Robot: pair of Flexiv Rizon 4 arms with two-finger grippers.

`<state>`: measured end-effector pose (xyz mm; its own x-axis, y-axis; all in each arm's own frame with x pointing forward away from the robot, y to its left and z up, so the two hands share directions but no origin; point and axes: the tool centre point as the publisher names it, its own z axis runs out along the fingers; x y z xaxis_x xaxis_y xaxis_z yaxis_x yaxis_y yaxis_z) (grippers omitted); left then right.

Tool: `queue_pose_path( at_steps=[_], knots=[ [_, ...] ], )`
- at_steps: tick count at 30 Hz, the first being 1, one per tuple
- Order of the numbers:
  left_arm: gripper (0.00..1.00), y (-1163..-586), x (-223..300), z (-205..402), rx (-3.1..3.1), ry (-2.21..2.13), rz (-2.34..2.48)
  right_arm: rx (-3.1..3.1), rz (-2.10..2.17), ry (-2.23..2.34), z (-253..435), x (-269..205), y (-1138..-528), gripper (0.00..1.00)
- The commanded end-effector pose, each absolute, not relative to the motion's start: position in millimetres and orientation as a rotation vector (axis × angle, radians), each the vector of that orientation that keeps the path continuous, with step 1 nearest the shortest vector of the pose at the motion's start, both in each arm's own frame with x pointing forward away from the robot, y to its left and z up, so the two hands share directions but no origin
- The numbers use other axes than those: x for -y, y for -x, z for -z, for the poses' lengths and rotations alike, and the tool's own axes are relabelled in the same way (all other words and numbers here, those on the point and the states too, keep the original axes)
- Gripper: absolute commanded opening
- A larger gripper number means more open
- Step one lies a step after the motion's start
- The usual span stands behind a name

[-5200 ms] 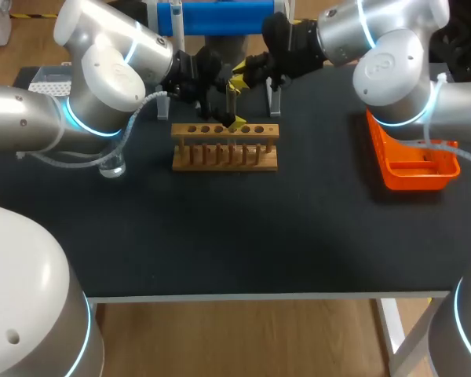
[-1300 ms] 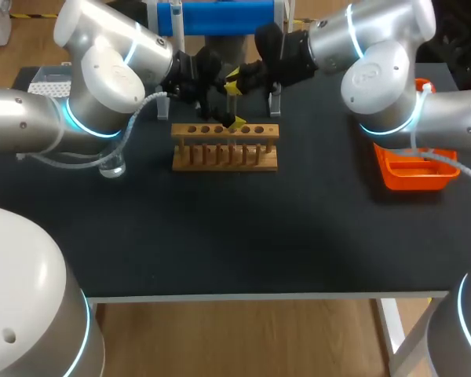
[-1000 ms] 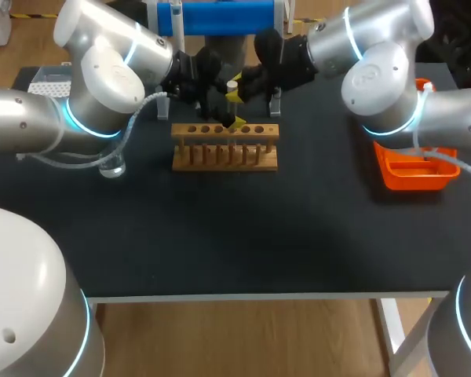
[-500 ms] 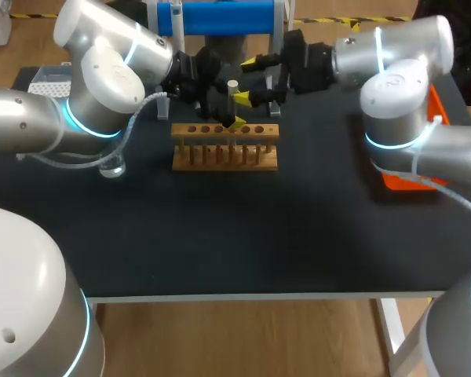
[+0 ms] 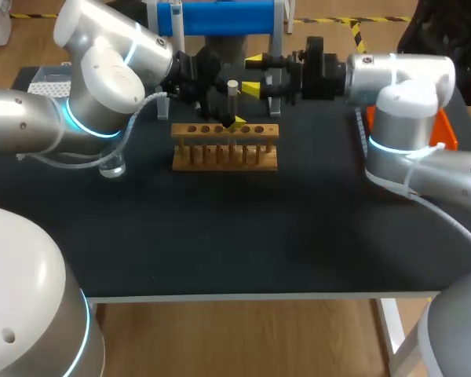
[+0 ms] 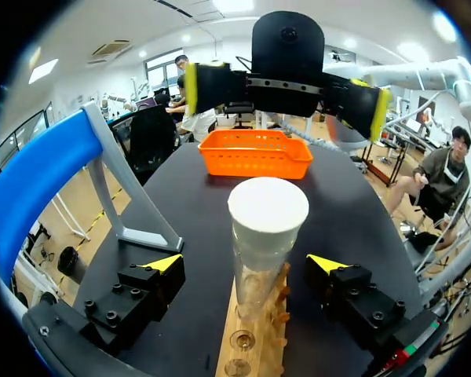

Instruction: Invert the test tube, pick up the pipette, mount the tip to pipette, aspirate from beaker and dispense into the tube, eject the tip, return the pipette, and cap with the stopper.

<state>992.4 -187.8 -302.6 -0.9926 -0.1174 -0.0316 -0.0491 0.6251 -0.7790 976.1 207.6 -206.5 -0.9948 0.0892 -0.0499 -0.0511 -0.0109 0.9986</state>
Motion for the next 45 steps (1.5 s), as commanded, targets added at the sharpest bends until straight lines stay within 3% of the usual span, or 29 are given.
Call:
queue_pose_path(
  at_steps=[1, 45],
  knots=[
    [1.0, -993.8, 187.5, 301.8, -2.768, 0.139, 1.316, -2.065, -2.241, -0.019, 208.1, -208.8, -980.0, 0.0],
    [1.0, -993.8, 187.5, 301.8, -2.768, 0.139, 1.316, -2.248, -2.199, -0.018, 219.0, -238.6, -981.6, 0.0]
  ],
)
